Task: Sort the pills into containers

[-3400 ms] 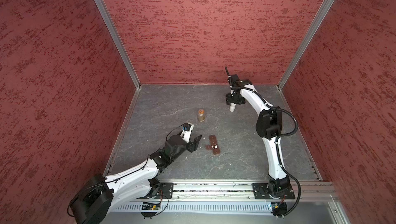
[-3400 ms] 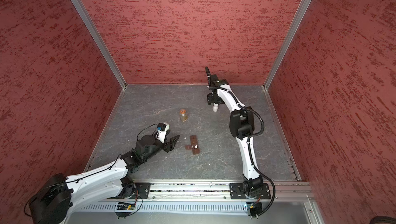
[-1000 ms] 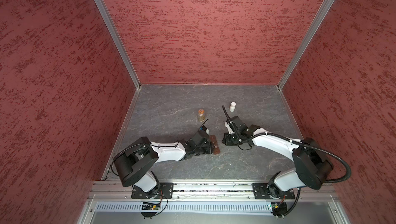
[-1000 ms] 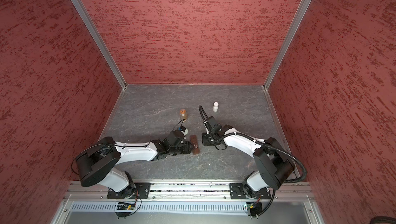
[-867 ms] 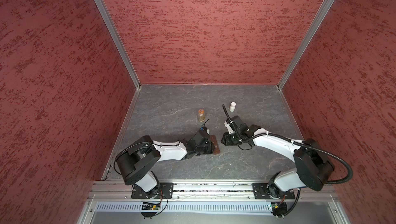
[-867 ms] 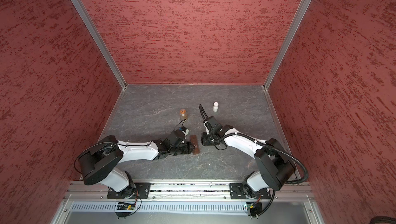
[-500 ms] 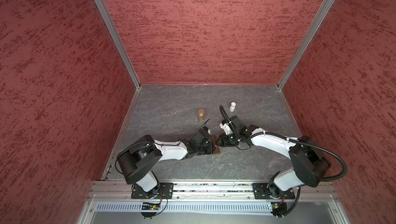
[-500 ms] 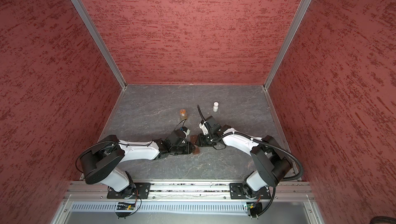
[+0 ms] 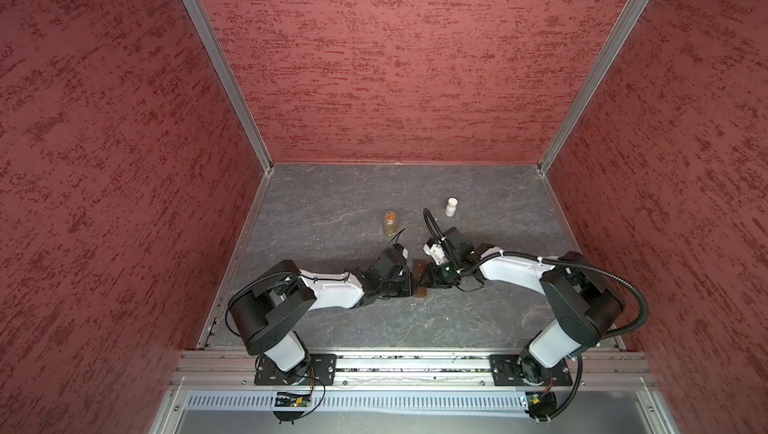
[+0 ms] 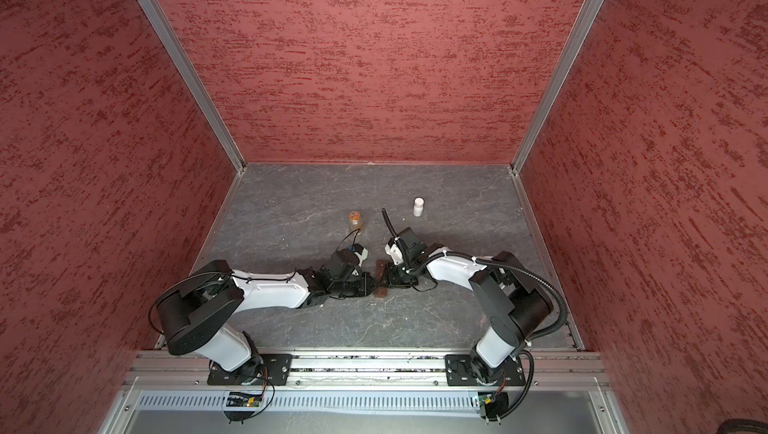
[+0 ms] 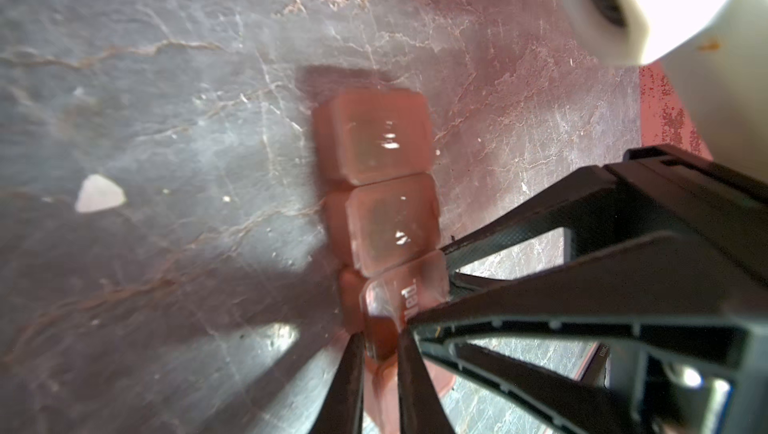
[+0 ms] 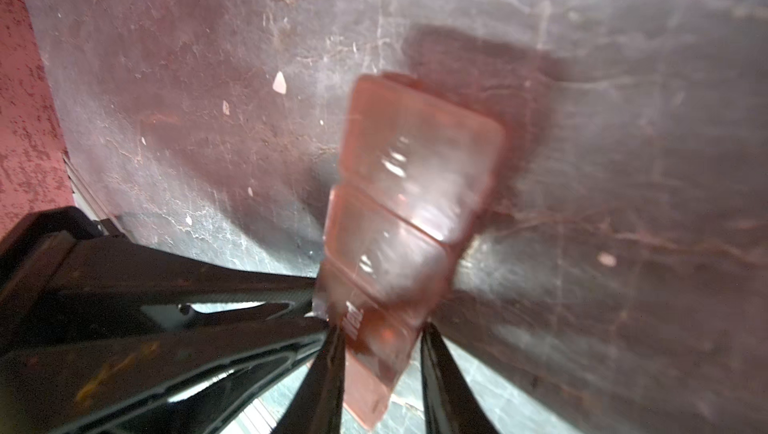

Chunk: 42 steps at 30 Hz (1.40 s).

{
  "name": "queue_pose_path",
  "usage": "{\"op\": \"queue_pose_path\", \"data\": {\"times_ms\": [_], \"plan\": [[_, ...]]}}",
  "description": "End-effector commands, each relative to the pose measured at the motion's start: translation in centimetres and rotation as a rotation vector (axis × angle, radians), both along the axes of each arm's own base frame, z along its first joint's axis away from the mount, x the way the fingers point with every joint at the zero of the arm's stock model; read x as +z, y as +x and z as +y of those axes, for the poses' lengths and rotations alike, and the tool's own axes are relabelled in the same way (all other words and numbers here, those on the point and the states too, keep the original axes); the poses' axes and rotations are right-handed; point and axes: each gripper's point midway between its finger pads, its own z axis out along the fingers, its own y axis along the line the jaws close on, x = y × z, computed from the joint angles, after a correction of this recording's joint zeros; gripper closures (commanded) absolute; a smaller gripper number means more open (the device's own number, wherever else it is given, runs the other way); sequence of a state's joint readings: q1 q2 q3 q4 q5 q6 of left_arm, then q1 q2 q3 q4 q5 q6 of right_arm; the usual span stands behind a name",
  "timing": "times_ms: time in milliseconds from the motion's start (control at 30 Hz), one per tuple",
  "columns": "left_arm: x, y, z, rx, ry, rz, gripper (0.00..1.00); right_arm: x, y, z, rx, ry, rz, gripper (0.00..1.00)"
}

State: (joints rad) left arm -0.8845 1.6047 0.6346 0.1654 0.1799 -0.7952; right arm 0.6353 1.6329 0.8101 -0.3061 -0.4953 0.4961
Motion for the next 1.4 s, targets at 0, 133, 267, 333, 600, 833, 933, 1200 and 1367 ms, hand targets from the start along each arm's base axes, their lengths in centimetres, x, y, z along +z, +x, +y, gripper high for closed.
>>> {"op": "queue_pose_path", "data": {"times_ms": [0,133,267,333,600,833,933,1200,1367], "plan": [[-2.6,-1.0,1.2,-0.005,0.070,0.053,0.84,-0.3,-0.1,0.8,0.014,0.041,-0.002,0.72],[-2.8,-1.1,0.9,-0.015,0.062,0.061,0.86,-0.7,-0.1,0.7,0.003,0.043,0.010,0.77],[-3.4,-1.3,0.7,-0.027,0.060,0.079,0.87,-1.4,-0.4,0.8,0.000,0.047,0.028,0.80],[-3.5,-1.3,0.6,-0.028,0.058,0.082,0.87,-1.6,-0.4,0.8,-0.002,0.047,0.032,0.80],[-3.8,-1.3,0.5,-0.039,0.061,0.092,0.89,-2.2,-0.1,1.0,-0.005,0.047,0.031,0.80],[-4.1,-1.4,0.2,-0.054,0.063,0.102,0.90,-3.5,-0.3,0.5,-0.007,0.020,0.042,0.88],[-3.9,-1.4,0.2,-0.056,0.062,0.098,0.90,-3.2,-0.1,0.1,-0.016,0.001,0.026,0.87],[1.7,0.8,1.7,-0.013,0.055,-0.087,0.72,4.3,4.4,-3.2,-0.164,-0.120,-0.223,0.59],[7.3,3.6,5.7,0.101,0.032,-0.259,0.56,12.6,7.3,-7.1,-0.353,-0.066,-0.437,0.51]]}}
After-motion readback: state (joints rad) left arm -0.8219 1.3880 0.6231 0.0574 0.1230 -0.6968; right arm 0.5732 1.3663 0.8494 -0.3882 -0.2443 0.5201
